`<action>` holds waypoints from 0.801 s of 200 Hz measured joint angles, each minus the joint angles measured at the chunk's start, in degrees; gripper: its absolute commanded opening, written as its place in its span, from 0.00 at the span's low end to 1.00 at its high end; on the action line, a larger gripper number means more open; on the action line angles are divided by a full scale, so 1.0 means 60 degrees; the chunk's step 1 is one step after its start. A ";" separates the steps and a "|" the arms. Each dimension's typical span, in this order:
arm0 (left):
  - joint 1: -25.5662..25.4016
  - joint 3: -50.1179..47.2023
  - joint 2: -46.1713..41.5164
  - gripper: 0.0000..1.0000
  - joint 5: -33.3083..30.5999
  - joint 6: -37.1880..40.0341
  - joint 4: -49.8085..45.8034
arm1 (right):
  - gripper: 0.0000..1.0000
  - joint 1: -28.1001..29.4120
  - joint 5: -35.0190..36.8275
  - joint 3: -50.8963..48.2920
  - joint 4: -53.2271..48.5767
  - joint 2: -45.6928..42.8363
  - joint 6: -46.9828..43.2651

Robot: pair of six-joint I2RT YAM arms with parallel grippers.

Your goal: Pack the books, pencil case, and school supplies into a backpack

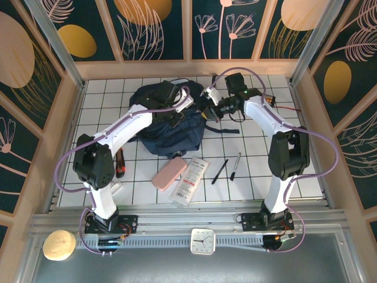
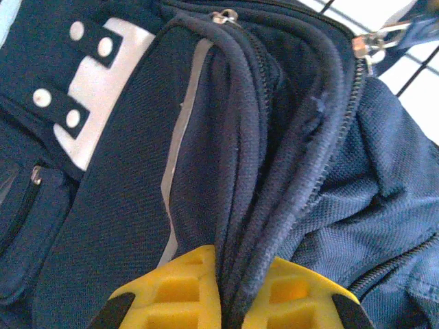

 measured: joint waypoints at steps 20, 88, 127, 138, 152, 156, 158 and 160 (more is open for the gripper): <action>0.0029 -0.0011 -0.0022 0.00 -0.0353 0.0036 0.0004 | 0.00 -0.0066 -0.0044 -0.0004 -0.0124 -0.0317 0.0102; 0.0423 -0.0659 -0.0718 0.00 -0.0022 0.0222 0.0098 | 0.63 -0.0375 -0.1235 -0.2619 0.2787 -0.0885 0.0590; 0.0433 -0.0882 -0.1064 0.00 0.0390 0.0291 0.0055 | 0.63 -0.0302 -0.1942 -0.2393 0.4470 -0.0284 0.0601; 0.0433 -0.0969 -0.1086 0.00 0.0441 0.0324 0.0055 | 0.64 -0.0273 -0.2055 -0.2182 0.4801 -0.0025 0.0554; 0.0433 -0.1056 -0.1086 0.00 0.0466 0.0361 0.0055 | 0.63 -0.0273 -0.2277 -0.1982 0.5093 0.0302 0.0455; 0.0433 -0.1071 -0.1086 0.00 0.0474 0.0364 0.0058 | 0.63 -0.0273 -0.2346 -0.1931 0.5147 0.0382 0.0437; 0.0433 -0.1078 -0.1086 0.00 0.0474 0.0364 0.0058 | 0.63 -0.0273 -0.2382 -0.1891 0.5169 0.0441 0.0415; 0.0433 -0.1082 -0.1086 0.00 0.0477 0.0364 0.0058 | 0.63 -0.0273 -0.2433 -0.1858 0.5187 0.0492 0.0404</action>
